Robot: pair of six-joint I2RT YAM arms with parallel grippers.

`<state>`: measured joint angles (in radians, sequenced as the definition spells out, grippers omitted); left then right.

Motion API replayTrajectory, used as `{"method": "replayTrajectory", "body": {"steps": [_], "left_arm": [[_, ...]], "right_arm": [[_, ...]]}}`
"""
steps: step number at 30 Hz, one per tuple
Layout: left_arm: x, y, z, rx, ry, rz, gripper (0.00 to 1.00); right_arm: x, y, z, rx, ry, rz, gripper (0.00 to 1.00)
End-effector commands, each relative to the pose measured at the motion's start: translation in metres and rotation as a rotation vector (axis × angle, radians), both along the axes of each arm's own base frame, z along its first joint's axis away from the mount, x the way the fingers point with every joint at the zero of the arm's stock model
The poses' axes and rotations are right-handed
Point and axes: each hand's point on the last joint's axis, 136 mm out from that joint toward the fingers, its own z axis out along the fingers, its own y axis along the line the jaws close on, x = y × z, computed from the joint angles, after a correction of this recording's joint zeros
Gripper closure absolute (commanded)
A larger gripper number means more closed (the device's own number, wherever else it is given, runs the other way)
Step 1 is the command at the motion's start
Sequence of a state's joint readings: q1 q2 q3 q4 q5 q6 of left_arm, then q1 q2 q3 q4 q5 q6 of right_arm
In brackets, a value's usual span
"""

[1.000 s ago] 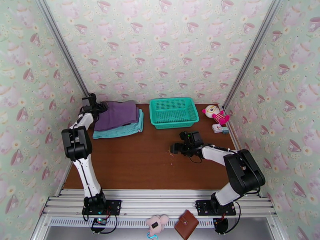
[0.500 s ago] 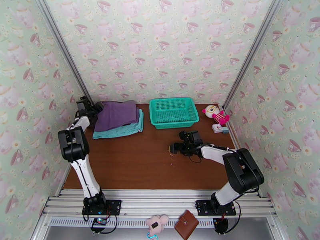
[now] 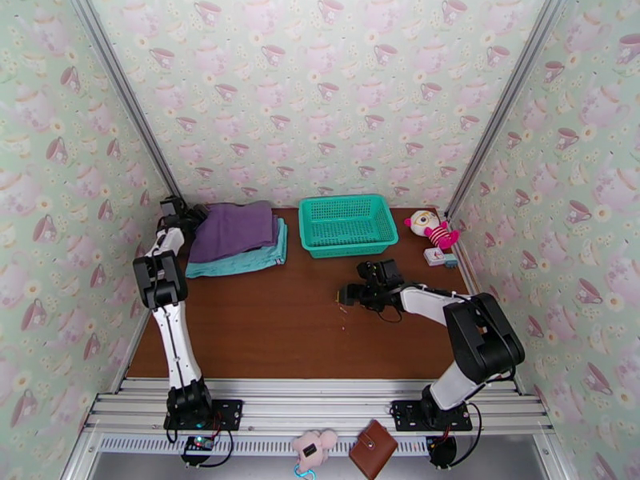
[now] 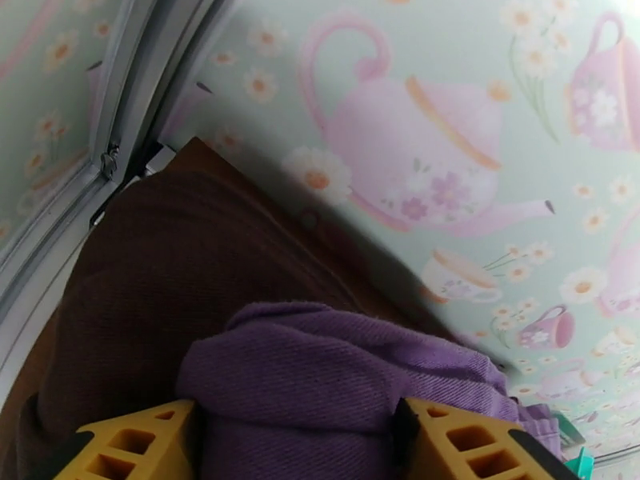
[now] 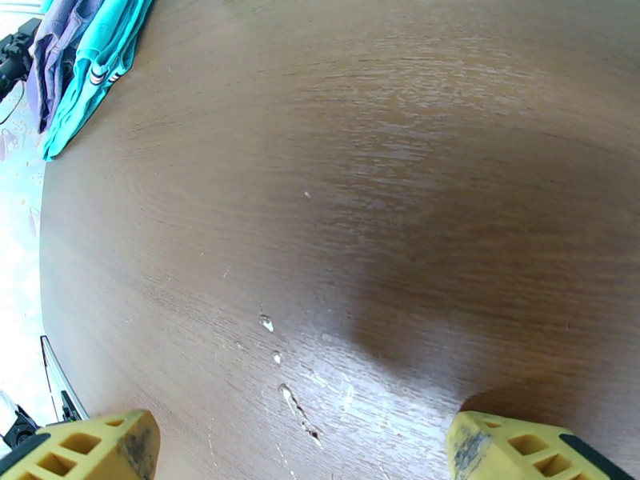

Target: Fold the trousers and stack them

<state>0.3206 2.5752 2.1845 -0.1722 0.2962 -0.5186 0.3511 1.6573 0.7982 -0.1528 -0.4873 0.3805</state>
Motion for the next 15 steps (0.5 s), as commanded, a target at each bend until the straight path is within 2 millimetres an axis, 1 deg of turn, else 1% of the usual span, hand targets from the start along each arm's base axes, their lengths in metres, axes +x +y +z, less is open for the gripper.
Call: {"method": "replayTrajectory", "body": {"steps": [1, 2, 4, 5, 6, 9, 10, 13, 15], "left_arm": [[0.006, -0.017, 0.003, -0.003, 0.011, -0.036, 0.54], [0.007, -0.021, 0.004, 0.012, 0.005, -0.047, 0.62], [0.006, -0.026, 0.011, 0.071, -0.023, -0.066, 0.85], [0.005, -0.028, 0.016, 0.109, -0.038, -0.072, 0.92], [0.003, -0.031, 0.022, 0.152, -0.054, -0.086, 0.95], [-0.004, -0.031, 0.037, 0.314, -0.067, -0.080, 0.96], [-0.007, -0.032, 0.043, 0.372, -0.076, -0.078, 1.00], [-0.013, -0.035, 0.065, 0.541, -0.133, -0.068, 1.00], [-0.014, -0.041, 0.078, 0.638, -0.160, -0.075, 1.00]], "right_arm": [[-0.005, 0.013, -0.026, 0.015, 0.021, 0.066, 0.00], [-0.006, 0.013, -0.026, 0.017, 0.021, 0.067, 0.01], [-0.006, 0.014, -0.026, 0.018, 0.023, 0.067, 0.01], [-0.006, 0.014, -0.026, 0.018, 0.023, 0.068, 0.01], [-0.006, 0.014, -0.026, 0.019, 0.024, 0.069, 0.00], [-0.006, 0.014, -0.027, 0.021, 0.026, 0.070, 0.00], [-0.006, 0.015, -0.027, 0.021, 0.026, 0.071, 0.01], [-0.006, 0.015, -0.028, 0.019, 0.031, 0.071, 0.01], [-0.006, 0.015, -0.030, 0.019, 0.035, 0.070, 0.00]]}}
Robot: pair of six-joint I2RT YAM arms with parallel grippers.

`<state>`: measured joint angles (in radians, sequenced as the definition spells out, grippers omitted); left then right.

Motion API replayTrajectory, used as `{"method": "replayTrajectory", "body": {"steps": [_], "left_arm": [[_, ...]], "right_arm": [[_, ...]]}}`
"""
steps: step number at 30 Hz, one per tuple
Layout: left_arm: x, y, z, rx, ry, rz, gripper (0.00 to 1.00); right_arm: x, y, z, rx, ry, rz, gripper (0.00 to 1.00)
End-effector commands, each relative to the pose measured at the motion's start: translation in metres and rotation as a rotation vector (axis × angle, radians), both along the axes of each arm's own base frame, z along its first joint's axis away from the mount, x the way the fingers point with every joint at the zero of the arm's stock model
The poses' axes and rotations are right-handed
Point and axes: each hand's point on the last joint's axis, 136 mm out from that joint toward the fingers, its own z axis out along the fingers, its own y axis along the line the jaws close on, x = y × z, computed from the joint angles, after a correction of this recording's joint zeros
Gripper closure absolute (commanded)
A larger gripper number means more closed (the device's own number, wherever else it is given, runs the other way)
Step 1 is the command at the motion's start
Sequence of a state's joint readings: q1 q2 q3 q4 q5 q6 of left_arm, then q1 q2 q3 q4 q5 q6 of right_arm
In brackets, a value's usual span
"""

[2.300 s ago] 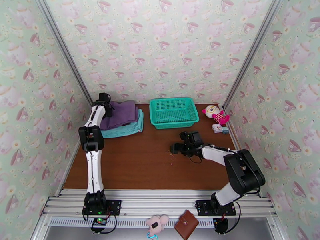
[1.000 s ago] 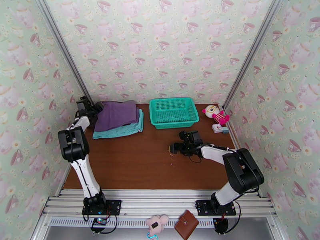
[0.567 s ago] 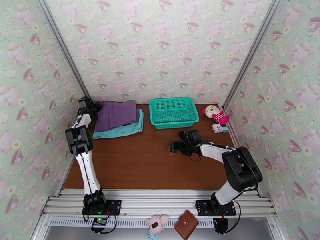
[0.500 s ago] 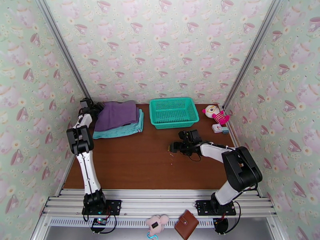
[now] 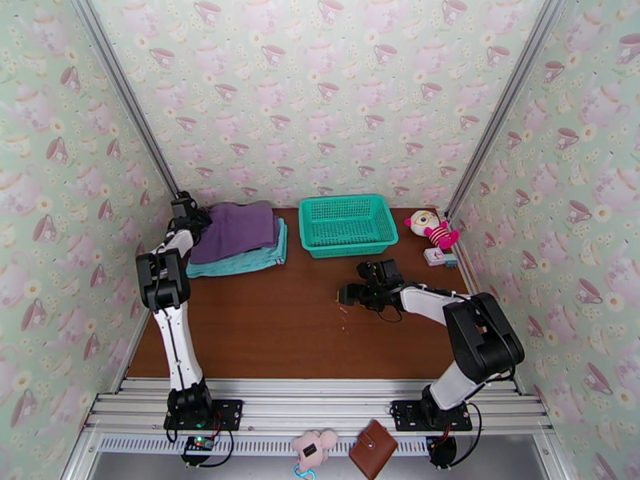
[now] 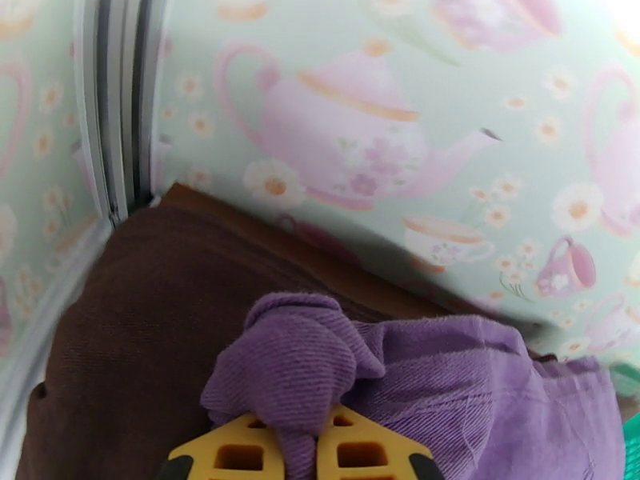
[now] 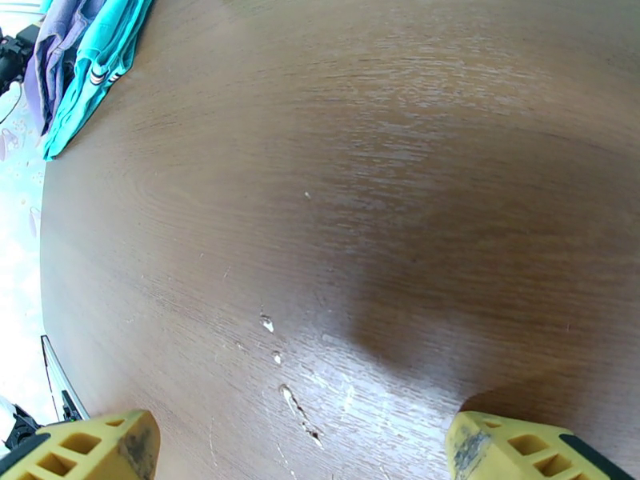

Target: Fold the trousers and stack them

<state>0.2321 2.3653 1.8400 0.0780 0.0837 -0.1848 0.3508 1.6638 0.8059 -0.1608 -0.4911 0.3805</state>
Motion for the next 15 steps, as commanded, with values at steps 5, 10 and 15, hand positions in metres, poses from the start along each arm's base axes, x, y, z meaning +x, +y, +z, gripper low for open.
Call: {"method": "replayTrajectory", "body": {"steps": [5, 10, 15], "left_arm": [[0.007, -0.001, 0.061, 0.404, -0.128, 0.067, 1.00], [0.025, 0.024, 0.054, 0.559, -0.100, 0.154, 0.88], [0.019, 0.046, 0.073, 0.614, -0.113, 0.315, 0.86]], "right_arm": [[-0.006, 0.015, -0.033, 0.015, 0.041, 0.073, 0.01], [-0.008, 0.015, -0.036, 0.012, 0.051, 0.077, 0.01], [-0.010, 0.014, -0.038, 0.010, 0.060, 0.078, 0.01]]}}
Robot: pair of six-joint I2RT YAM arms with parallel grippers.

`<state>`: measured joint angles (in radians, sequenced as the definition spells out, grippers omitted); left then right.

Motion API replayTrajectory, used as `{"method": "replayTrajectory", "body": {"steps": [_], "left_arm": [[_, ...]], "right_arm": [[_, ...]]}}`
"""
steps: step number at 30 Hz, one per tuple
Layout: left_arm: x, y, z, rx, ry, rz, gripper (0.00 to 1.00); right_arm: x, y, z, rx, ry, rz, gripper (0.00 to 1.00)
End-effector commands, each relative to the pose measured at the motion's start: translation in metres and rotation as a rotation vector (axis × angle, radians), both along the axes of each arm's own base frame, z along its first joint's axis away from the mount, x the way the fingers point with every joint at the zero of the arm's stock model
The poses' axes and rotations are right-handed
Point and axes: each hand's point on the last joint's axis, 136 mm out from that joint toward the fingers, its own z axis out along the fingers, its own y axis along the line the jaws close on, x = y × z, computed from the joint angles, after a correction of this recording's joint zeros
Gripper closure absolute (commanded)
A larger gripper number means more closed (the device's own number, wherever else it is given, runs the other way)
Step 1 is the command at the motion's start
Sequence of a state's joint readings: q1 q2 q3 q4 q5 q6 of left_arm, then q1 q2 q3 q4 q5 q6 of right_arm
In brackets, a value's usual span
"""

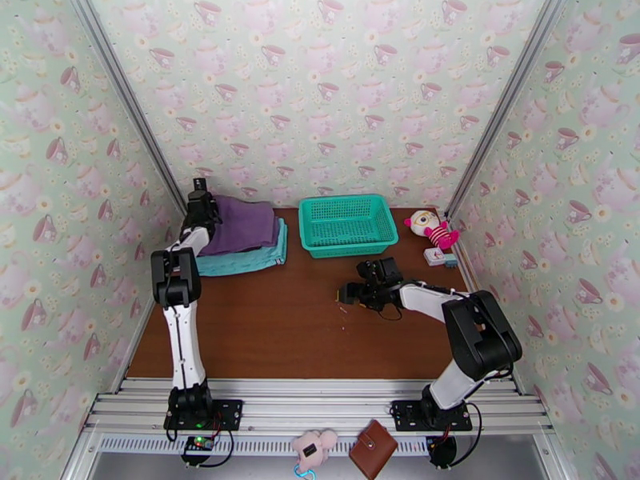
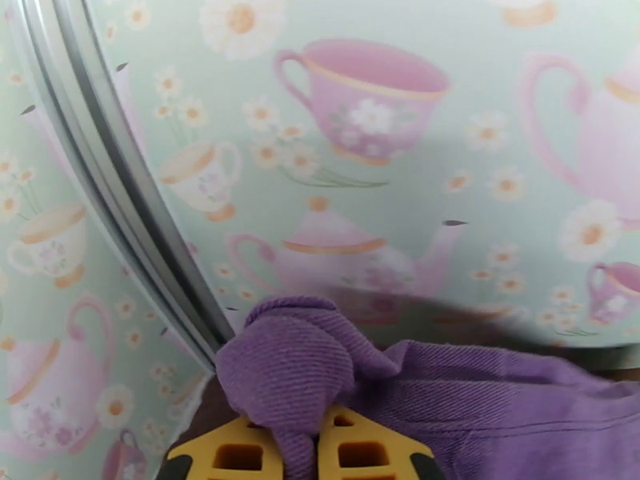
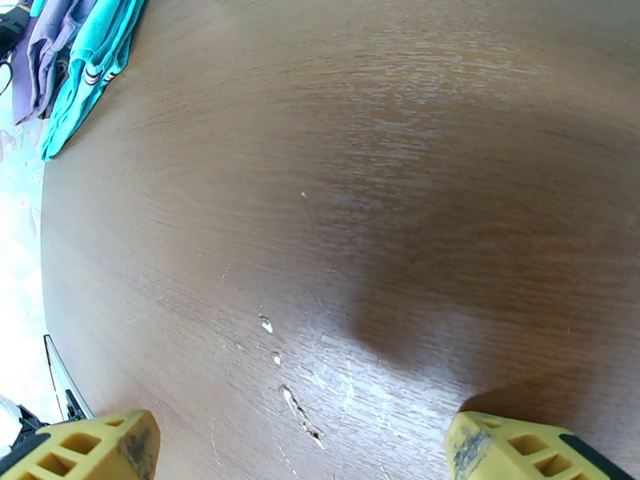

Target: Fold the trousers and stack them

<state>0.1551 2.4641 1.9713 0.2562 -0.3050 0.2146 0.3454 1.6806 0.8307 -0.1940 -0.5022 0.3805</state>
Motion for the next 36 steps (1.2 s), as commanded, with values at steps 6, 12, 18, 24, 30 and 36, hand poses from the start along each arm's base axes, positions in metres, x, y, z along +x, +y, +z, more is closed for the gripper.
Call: {"method": "replayTrajectory", "body": {"steps": [6, 12, 18, 24, 30, 36], "left_arm": [[-0.030, -0.002, 0.073, -0.031, -0.215, 0.026, 0.48], [-0.042, -0.051, 0.077, -0.188, -0.161, -0.146, 0.00], [-0.066, -0.128, 0.068, -0.549, -0.143, -0.425, 0.00], [-0.112, -0.222, 0.048, -0.716, -0.025, -0.626, 0.00], [-0.129, -0.275, -0.032, -0.851, 0.256, -0.574, 0.00], [-0.156, -0.287, -0.095, -1.047, 0.400, -0.482, 0.00]], "right_arm": [[-0.014, 0.018, -0.033, 0.025, 0.030, 0.089, 0.01], [-0.018, 0.024, -0.023, 0.036, 0.003, 0.105, 0.01], [-0.019, 0.032, -0.014, 0.052, -0.020, 0.121, 0.01], [-0.019, 0.034, -0.006, 0.063, -0.039, 0.119, 0.00], [-0.017, 0.039, -0.005, 0.082, -0.043, 0.118, 0.01], [-0.015, 0.036, -0.010, 0.052, -0.039, 0.113, 0.01]]}}
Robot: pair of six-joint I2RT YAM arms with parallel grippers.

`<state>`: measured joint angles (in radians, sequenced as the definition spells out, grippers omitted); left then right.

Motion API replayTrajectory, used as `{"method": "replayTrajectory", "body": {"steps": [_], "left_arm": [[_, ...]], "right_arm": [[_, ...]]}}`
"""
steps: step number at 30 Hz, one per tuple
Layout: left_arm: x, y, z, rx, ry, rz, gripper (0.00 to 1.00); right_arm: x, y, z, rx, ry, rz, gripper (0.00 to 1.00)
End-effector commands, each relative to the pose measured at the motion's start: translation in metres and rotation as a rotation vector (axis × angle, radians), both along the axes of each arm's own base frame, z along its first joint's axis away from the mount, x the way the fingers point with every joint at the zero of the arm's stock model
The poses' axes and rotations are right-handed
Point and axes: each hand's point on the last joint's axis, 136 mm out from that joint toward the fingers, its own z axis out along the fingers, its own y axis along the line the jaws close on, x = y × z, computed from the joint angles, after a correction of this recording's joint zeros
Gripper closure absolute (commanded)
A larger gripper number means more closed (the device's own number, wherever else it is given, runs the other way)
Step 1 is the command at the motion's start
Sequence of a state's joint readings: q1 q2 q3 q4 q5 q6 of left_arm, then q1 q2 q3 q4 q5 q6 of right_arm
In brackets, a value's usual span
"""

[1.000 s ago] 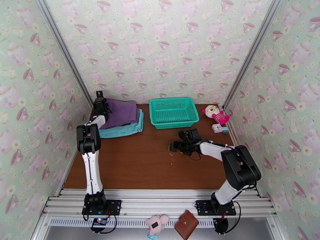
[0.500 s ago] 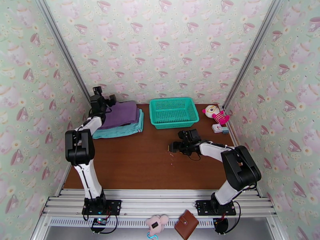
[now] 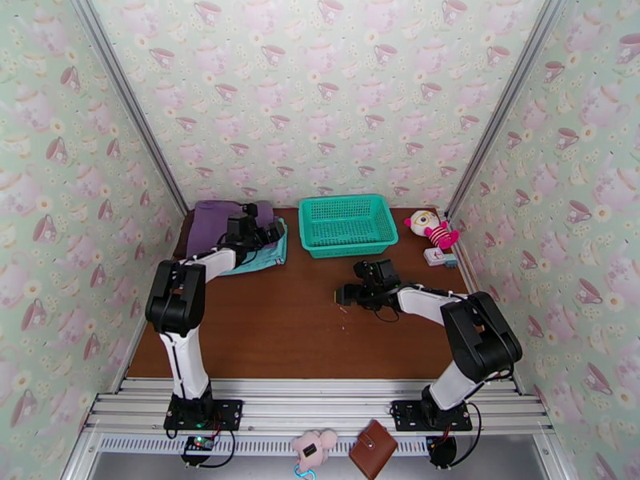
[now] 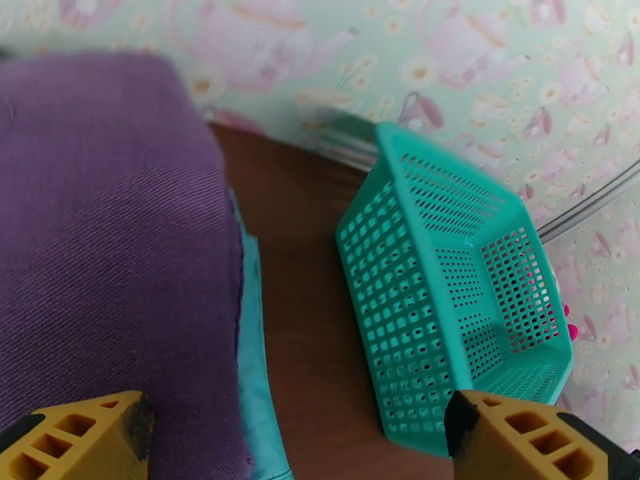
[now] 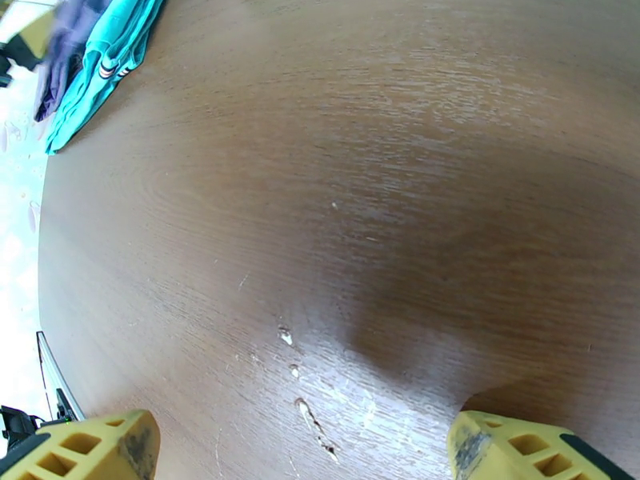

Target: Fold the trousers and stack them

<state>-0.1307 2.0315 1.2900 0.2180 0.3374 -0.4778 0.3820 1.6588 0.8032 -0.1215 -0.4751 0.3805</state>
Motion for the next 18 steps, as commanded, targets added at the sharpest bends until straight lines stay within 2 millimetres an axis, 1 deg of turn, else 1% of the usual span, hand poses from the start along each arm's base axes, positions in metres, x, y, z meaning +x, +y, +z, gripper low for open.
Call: {"method": "replayTrajectory", "body": {"steps": [1, 3, 5, 7, 8, 9, 10, 11, 13, 14, 15, 18], "left_arm": [[-0.024, -0.003, -0.044, -0.116, 0.187, -0.002, 0.00], [-0.029, -0.016, -0.031, -0.161, 0.168, -0.092, 0.00], [-0.035, -0.027, -0.004, -0.190, 0.105, -0.190, 0.00], [-0.041, -0.026, 0.024, -0.157, 0.020, -0.220, 0.00], [-0.044, -0.021, 0.041, -0.117, -0.045, -0.212, 0.00], [-0.050, -0.013, 0.053, -0.074, -0.099, -0.189, 0.00], [-0.057, -0.005, 0.070, -0.017, -0.172, -0.159, 0.00], [-0.068, 0.005, 0.083, 0.044, -0.233, -0.124, 0.00], [-0.095, 0.031, 0.088, 0.171, -0.287, -0.020, 0.00], [-0.111, 0.048, 0.091, 0.241, -0.312, 0.057, 0.00], [-0.125, 0.064, 0.091, 0.297, -0.319, 0.126, 0.00], [-0.180, 0.123, 0.074, 0.506, -0.272, 0.363, 0.00]], "right_arm": [[-0.015, 0.026, -0.016, 0.046, 0.033, 0.092, 0.01], [-0.014, 0.026, -0.017, 0.046, 0.035, 0.090, 0.01], [-0.013, 0.027, -0.019, 0.044, 0.038, 0.089, 0.01], [-0.011, 0.024, -0.020, 0.027, 0.029, 0.077, 0.00], [-0.009, 0.021, -0.018, 0.015, 0.014, 0.066, 0.01], [-0.007, 0.019, -0.015, 0.002, -0.007, 0.057, 0.01], [-0.004, 0.014, -0.011, -0.019, -0.036, 0.039, 0.01], [-0.002, 0.008, -0.002, -0.035, -0.084, 0.016, 0.00], [0.002, -0.004, 0.020, -0.056, -0.205, -0.029, 0.01], [0.005, -0.014, 0.036, -0.078, -0.281, -0.061, 0.01], [0.007, -0.024, 0.048, -0.112, -0.339, -0.099, 0.01], [0.018, -0.079, 0.092, -0.265, -0.522, -0.314, 0.01]]}}
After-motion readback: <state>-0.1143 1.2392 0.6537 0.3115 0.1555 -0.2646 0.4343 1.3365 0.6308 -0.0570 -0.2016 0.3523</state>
